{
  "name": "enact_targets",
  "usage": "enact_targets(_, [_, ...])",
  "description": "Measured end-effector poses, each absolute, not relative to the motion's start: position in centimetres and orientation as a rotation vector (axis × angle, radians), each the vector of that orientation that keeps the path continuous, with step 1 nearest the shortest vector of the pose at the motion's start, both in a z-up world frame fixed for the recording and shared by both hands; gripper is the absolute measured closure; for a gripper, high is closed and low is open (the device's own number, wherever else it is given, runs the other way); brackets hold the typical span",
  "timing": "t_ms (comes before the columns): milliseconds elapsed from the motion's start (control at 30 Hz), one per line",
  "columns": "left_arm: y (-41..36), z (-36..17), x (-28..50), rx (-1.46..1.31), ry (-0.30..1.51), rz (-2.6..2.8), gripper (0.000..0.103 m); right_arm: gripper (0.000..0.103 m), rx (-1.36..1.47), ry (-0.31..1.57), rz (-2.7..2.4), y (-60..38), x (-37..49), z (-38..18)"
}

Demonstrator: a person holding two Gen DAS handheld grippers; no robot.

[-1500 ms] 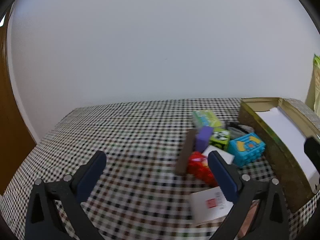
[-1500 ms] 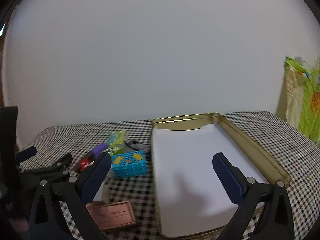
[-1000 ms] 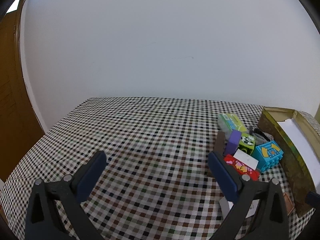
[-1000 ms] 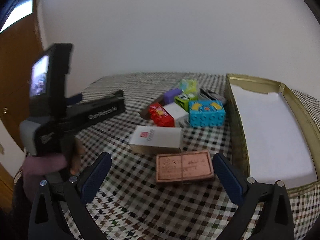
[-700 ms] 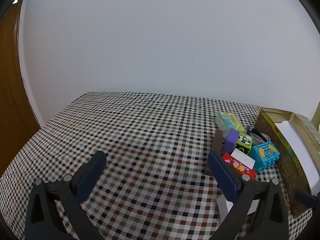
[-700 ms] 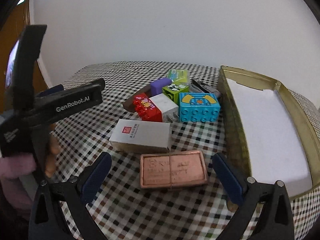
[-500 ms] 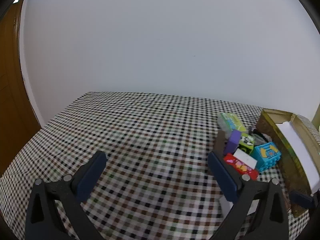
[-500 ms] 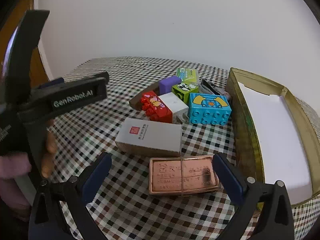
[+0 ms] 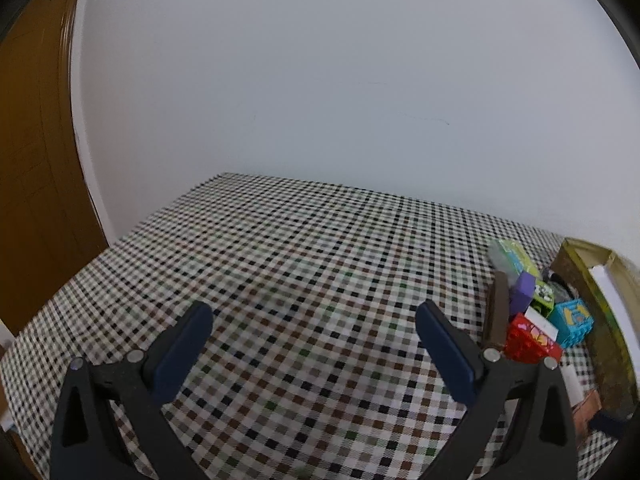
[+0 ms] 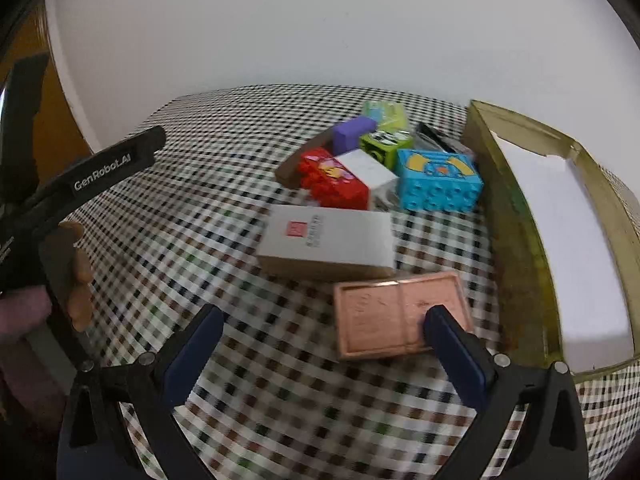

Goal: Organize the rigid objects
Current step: 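Move the right gripper toward the copper-coloured metal bar on the cloth, then grasp the copper bar with the right gripper and lower it into the gold tin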

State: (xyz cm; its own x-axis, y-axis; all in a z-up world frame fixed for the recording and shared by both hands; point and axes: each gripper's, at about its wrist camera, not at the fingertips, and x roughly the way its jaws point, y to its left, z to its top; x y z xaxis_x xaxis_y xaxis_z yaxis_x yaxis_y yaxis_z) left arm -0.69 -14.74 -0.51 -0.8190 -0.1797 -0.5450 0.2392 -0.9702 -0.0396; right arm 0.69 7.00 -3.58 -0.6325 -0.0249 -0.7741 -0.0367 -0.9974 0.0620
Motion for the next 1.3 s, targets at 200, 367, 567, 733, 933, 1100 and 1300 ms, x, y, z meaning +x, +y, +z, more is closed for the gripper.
enact_targets(200, [-14.8, -0.6, -0.7, 0.832, 0.138, -2.816, 0.000, 0.001, -1.242, 0.243, 2.886, 8.1, 1.3, -4.2])
enact_targets(367, [-14.5, -0.1, -0.4, 0.823, 0.146, -2.831, 0.000, 0.002, -1.293, 0.407, 2.817, 10.7, 3.5, -4.2])
enact_targets(567, [-14.8, 0.3, -0.4, 0.827, 0.173, -2.841, 0.000, 0.001, -1.249, 0.471, 2.708, 12.2, 3.8, -6.2])
enact_targets(733, [-14.7, 0.3, -0.3, 0.846, 0.174, -2.847, 0.000, 0.001, -1.227, 0.451, 2.697, 12.1, 1.3, -6.7])
enact_targets(933, [-14.3, 0.3, -0.3, 0.856, 0.165, -2.860, 0.000, 0.001, -1.273, 0.331, 2.674, 10.7, -0.9, -6.8])
enact_targets(1100, [-13.9, 0.2, -0.3, 0.872, 0.137, -2.881, 0.000, 0.024, -1.251, 0.291, 2.695, 10.2, -0.5, -6.6])
enact_targets(1300, [-12.9, -0.1, -0.4, 0.880, 0.068, -2.916, 0.000, 0.024, -1.239, 0.348, 2.771, 9.9, -0.6, -6.6])
